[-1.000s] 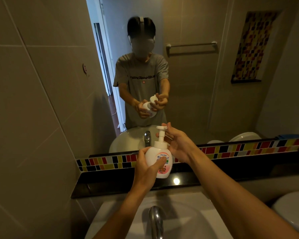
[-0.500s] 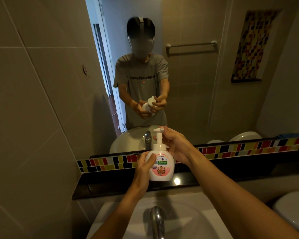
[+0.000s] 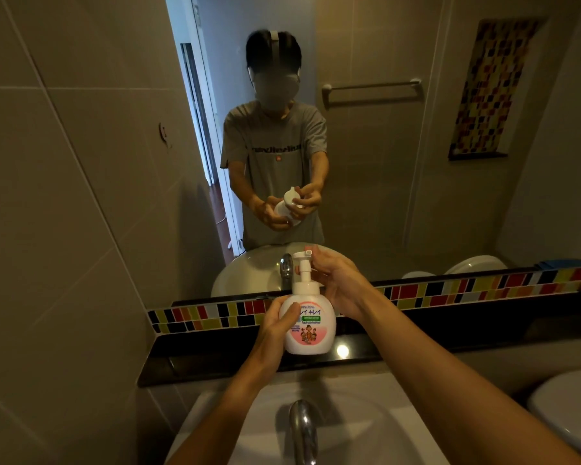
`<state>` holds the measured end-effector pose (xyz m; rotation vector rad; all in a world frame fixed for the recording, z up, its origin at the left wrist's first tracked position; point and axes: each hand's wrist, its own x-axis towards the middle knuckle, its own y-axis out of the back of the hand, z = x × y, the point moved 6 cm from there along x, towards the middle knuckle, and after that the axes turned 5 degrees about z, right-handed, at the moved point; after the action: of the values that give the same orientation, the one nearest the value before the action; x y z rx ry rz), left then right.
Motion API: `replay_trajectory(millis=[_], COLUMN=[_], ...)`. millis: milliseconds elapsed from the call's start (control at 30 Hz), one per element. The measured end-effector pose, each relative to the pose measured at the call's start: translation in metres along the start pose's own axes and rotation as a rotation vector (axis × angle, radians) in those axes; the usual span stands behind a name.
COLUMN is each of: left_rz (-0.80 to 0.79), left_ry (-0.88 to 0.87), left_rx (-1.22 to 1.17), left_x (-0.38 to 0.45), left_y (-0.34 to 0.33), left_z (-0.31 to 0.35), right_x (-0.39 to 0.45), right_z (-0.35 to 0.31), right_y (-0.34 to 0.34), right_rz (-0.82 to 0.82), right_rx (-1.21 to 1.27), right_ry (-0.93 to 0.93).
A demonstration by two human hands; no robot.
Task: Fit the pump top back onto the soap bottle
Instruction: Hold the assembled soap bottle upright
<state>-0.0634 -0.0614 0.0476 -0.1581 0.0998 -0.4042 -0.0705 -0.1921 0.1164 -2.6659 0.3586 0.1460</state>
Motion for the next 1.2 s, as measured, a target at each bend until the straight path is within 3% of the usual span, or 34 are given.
replay_trajectory(millis=[833,967,1200], left_rz=[-0.023,-0.035,-0.038], left_ry=[0.021,0.021,0.037], left_rx=[0.164,0.232,0.538], left_x=[0.018,0.032,0.076], left_y=[0.015,0.030,0.070], left_z=[-0.031,-0.044,-0.077], right_x=[0.017,0.018,-0.075], right_z=[0.023,0.034,0.014], right_y=[0.007,0.029,0.063], right_rz=[0.053,0.214,0.290], right_rx=[-0.090,-0.171,-0.248], right_ry=[-0.018,-0.045,0.187])
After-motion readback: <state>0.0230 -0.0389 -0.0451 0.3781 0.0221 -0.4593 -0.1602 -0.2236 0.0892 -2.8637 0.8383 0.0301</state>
